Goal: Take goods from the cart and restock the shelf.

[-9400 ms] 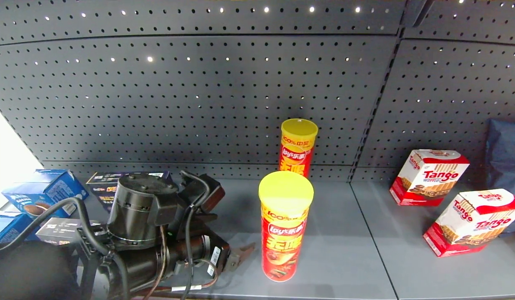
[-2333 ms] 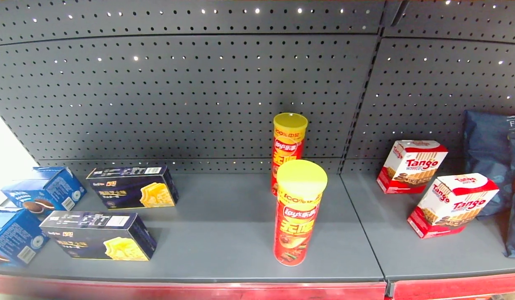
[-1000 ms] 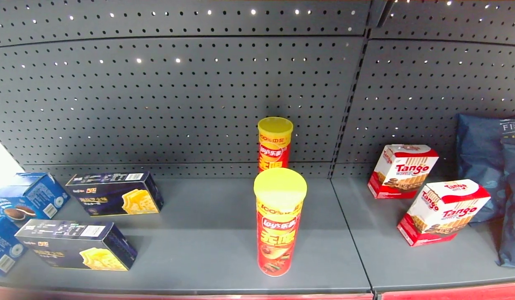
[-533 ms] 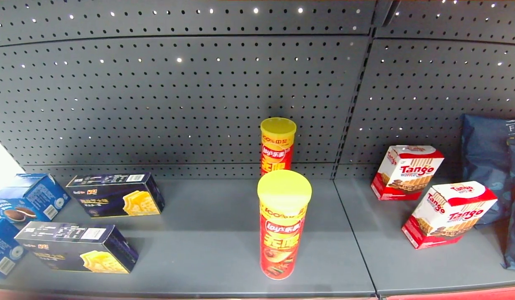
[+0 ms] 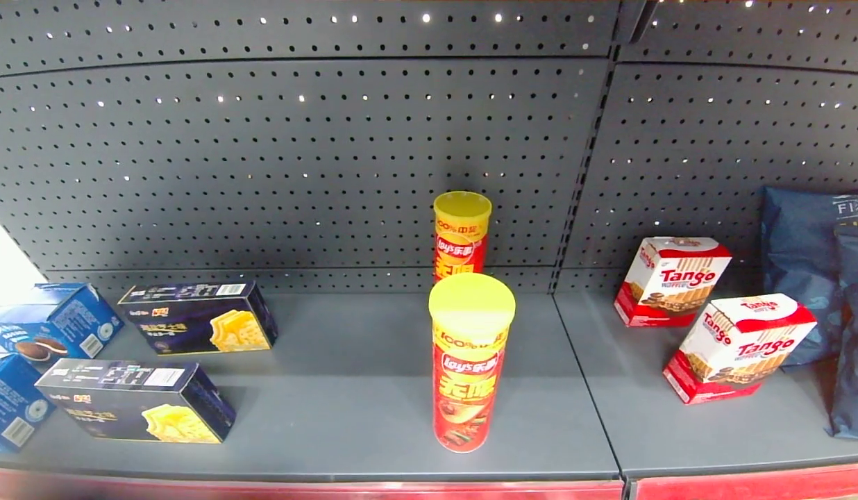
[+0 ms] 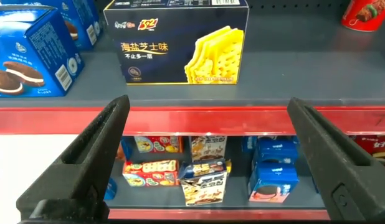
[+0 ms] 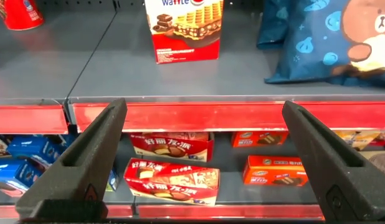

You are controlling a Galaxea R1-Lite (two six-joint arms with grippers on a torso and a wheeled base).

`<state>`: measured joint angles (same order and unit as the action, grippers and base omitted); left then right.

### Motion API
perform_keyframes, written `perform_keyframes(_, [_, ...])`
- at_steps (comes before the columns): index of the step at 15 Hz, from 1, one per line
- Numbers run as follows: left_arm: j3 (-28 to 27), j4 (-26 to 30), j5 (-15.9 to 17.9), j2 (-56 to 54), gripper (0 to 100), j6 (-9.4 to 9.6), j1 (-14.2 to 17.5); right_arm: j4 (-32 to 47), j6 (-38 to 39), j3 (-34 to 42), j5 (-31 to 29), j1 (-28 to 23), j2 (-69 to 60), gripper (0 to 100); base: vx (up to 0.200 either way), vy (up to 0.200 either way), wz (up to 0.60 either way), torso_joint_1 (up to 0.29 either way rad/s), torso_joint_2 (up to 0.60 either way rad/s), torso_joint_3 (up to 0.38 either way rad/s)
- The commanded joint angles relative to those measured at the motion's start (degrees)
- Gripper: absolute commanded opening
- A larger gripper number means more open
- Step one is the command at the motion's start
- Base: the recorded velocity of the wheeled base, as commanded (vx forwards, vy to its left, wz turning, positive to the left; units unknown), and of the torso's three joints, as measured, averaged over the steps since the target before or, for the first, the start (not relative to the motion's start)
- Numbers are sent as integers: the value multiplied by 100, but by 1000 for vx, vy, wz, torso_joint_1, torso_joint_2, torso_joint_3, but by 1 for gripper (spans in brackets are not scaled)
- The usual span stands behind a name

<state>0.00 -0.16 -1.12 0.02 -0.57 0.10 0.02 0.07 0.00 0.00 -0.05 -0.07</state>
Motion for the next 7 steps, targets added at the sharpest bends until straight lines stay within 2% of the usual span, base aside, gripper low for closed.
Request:
perform_keyframes(1, [0,-2,-2,-2,100,-4,-1,-2,1,0,0,-4,7,100,0,0,0,0,0,0])
perform_keyframes(7, [0,-2,-2,-2,100,-4,-1,6,-16,0,0,5,7,100,0,0,0,0,0,0])
